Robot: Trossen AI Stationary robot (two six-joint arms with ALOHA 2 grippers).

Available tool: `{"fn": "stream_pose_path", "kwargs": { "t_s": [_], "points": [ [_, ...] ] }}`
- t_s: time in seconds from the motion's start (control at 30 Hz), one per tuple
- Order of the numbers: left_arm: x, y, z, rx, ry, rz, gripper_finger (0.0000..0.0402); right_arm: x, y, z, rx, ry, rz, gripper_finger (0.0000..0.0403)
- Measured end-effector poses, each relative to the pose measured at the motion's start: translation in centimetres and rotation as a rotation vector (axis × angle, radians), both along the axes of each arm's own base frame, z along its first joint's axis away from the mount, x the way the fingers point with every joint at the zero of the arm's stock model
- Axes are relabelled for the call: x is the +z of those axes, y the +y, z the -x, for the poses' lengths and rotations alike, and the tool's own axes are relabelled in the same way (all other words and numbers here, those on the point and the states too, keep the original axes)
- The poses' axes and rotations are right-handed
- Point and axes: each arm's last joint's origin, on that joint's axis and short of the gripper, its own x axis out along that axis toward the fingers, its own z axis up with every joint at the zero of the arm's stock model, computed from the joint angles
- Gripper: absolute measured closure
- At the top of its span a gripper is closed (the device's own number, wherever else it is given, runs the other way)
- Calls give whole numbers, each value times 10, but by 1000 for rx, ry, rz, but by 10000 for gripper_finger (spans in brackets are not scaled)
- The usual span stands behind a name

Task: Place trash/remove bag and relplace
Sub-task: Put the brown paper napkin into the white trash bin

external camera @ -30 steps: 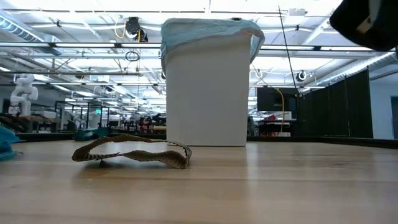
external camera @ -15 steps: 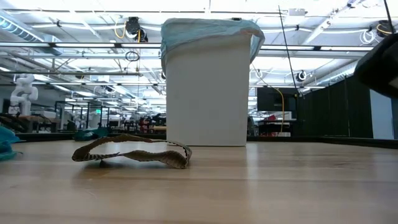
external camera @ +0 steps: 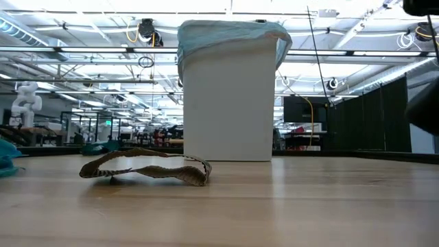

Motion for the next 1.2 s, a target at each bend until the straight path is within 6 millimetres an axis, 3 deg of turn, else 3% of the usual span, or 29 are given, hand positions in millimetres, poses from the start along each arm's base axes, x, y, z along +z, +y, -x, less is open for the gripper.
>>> {"fn": "stream_pose_path", "kwargs": {
  "t_s": [0.1,0.23,0.43,0.6,0.8,1.0,1.2],
  "points": [
    [0,0,0,0,0,0,362,2,-2,-2,-40,-48,43,271],
    [0,0,0,0,0,0,362,6,-6,-5,-54,-92,87,378],
    [0,0,0,0,2,-1,362,23,-14,-16,-85,-226,147,397],
    [0,0,0,-1,4,-3,362,65,-34,-24,-69,-352,234,400],
    [0,0,0,-1,4,-3,362,132,-78,-25,-59,-513,405,402],
    [0,0,0,-1,3,-3,362,194,-140,-20,-112,-648,589,402],
    [0,0,0,-1,3,-4,362,231,-214,-16,-228,-727,656,403]
  ]
}}
